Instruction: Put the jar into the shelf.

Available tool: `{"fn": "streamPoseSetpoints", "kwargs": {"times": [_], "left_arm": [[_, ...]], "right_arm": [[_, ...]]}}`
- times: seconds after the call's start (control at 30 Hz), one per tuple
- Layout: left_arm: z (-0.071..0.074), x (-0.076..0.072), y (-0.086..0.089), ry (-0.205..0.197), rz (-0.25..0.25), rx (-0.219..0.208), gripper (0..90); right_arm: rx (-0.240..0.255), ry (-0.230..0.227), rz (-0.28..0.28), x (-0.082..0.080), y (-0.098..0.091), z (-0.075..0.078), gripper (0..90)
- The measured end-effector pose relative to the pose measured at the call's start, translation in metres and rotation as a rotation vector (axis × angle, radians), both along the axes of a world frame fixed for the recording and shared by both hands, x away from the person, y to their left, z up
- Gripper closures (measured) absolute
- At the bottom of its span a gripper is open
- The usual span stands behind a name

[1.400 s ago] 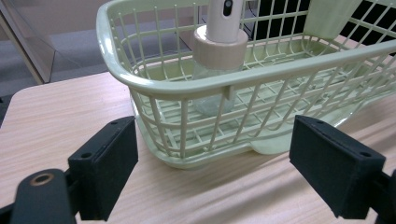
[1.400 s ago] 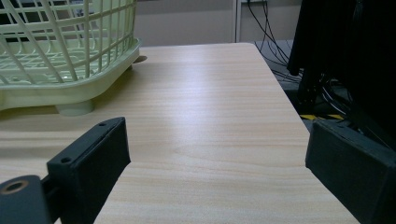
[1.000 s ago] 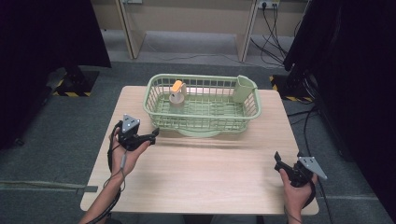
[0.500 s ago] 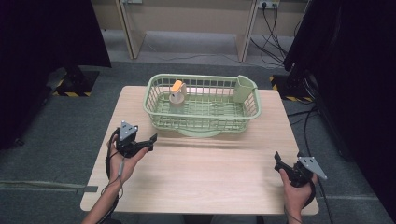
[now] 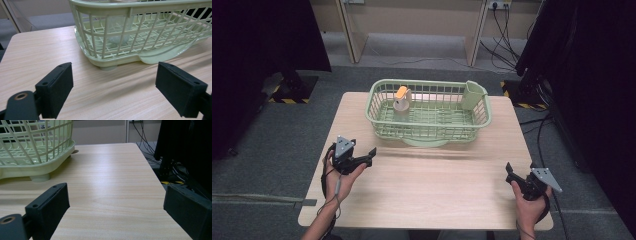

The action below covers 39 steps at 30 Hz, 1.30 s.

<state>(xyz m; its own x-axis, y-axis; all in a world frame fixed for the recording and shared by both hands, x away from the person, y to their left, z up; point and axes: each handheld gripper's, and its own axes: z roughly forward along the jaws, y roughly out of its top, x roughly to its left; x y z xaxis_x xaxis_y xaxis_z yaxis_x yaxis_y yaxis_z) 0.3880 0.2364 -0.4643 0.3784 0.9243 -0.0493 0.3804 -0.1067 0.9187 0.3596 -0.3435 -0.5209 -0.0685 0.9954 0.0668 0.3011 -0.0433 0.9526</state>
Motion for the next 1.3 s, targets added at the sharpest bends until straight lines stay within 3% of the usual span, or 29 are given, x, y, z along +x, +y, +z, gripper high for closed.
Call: {"fn": "streamPoseSetpoints", "kwargs": {"times": [0.77, 1.3], "left_arm": [[-0.024, -0.010, 0.013, -0.011, 0.018, -0.003, 12.6], [-0.044, -0.012, 0.020, 0.021, 0.037, -0.001, 12.1]], "right_arm": [[-0.001, 0.000, 0.000, 0.000, 0.000, 0.000, 6.6], [0.000, 0.000, -0.001, 0.000, 0.000, 0.000, 6.6]]}}
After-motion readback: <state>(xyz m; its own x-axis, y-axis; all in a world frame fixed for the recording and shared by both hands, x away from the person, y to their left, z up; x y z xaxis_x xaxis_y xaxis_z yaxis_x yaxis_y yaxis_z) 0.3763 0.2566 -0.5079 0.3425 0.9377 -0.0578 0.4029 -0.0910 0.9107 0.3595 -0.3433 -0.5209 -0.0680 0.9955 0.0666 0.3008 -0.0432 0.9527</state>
